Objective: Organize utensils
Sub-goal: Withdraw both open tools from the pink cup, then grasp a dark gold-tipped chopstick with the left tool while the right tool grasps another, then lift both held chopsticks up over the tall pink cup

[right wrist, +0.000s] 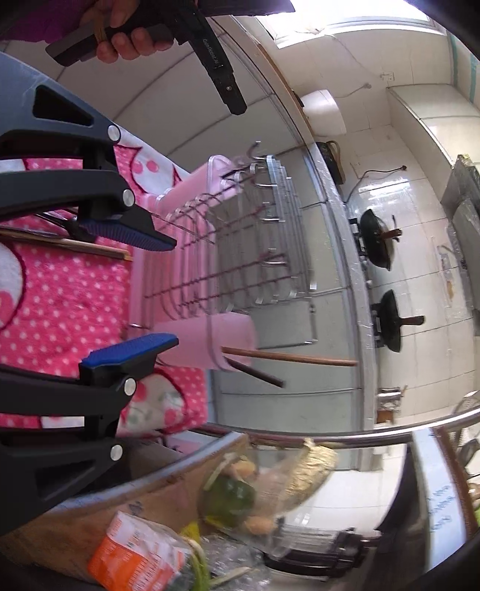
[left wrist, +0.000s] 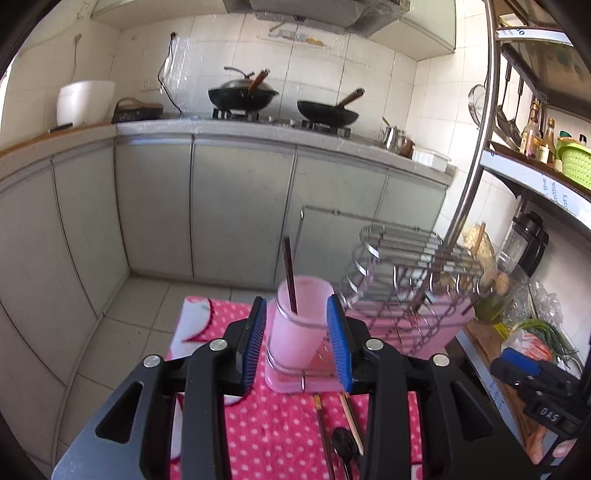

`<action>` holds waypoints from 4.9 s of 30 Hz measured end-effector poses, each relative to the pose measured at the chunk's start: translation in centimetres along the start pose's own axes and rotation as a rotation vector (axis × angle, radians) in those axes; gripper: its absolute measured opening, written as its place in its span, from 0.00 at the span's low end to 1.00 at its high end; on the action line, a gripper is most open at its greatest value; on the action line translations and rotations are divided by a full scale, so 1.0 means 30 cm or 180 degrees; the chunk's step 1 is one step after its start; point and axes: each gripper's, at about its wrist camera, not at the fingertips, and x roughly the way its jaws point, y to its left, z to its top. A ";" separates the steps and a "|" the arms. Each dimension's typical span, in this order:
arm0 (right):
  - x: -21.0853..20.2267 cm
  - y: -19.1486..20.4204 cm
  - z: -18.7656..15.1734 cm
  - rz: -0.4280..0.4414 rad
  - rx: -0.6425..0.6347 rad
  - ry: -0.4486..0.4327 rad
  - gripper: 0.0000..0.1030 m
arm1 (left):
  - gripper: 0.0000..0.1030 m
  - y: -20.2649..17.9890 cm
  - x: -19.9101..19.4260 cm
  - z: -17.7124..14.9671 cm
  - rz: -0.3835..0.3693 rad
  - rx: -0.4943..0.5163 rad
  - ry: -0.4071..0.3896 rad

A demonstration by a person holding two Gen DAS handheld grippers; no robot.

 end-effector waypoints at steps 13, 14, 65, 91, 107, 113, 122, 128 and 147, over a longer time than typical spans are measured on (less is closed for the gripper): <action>0.256 -0.001 -0.176 0.0234 0.0101 0.0793 0.26 | 0.33 -0.003 0.238 -0.265 -0.0371 -0.0120 0.1103; 0.269 -0.004 -0.182 0.0249 0.0115 0.0840 0.19 | 0.33 -0.008 0.259 -0.276 -0.0385 -0.0116 0.1174; 0.491 -0.105 -0.238 0.0730 0.1267 0.1600 0.06 | 0.05 0.092 0.360 -0.401 -0.0156 -0.0322 0.1762; 0.550 -0.106 -0.196 0.0190 0.0558 0.1784 0.07 | 0.06 0.062 0.561 -0.371 -0.0102 -0.0210 0.2508; 0.077 -0.075 -0.041 0.0271 0.0366 0.0400 0.06 | 0.05 0.040 0.167 -0.182 -0.0434 -0.0061 0.1237; -0.131 -0.088 0.123 0.0274 0.0331 -0.0312 0.06 | 0.05 0.029 0.001 -0.023 -0.0515 -0.0122 0.0522; -0.311 -0.061 0.378 0.0175 0.0167 -0.1414 0.06 | 0.05 0.003 -0.176 0.249 -0.0558 -0.0125 -0.0269; -0.290 -0.085 0.496 0.0023 0.0205 -0.1862 0.06 | 0.05 0.024 -0.220 0.398 -0.0504 -0.0146 -0.0576; -0.004 -0.130 0.551 -0.0313 0.0076 -0.2143 0.06 | 0.05 0.016 0.060 0.406 -0.0264 0.0114 -0.0008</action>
